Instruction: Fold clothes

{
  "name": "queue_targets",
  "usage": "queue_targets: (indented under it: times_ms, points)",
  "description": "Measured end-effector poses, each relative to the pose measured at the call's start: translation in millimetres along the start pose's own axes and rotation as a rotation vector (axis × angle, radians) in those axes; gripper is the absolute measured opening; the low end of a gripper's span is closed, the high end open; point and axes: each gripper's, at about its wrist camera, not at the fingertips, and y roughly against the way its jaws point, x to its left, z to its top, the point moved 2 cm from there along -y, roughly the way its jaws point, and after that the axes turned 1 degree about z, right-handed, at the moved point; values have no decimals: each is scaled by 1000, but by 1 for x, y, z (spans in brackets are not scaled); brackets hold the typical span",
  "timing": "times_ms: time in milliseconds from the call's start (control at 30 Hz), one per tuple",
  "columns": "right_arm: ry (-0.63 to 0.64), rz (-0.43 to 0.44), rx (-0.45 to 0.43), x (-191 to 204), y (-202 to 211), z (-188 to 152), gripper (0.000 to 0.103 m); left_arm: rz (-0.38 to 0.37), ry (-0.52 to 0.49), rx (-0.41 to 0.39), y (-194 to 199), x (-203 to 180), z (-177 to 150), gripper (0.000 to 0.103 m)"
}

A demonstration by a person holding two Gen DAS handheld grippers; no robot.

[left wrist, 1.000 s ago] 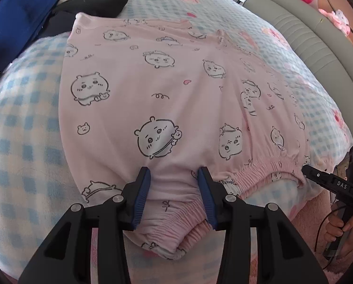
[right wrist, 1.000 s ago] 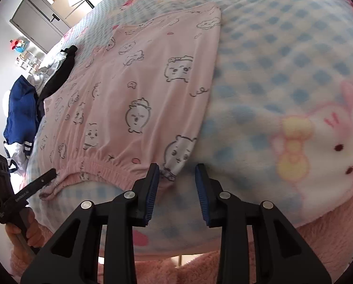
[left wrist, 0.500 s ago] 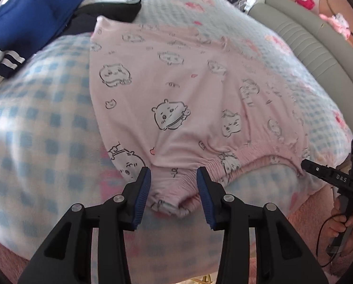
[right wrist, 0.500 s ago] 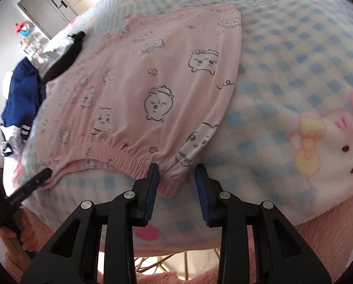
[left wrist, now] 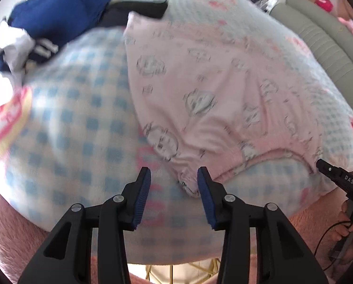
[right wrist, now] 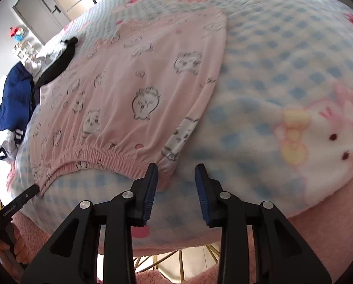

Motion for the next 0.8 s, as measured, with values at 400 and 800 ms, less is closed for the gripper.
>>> queue_targets:
  times_ms: [400,800]
  points:
    - [12,1,36,7,-17,-1,33,6,66,131,-35,19,-12,43]
    - [-48,76,13,-6,-28,32,35,-183,297,26,-52,69,35,39]
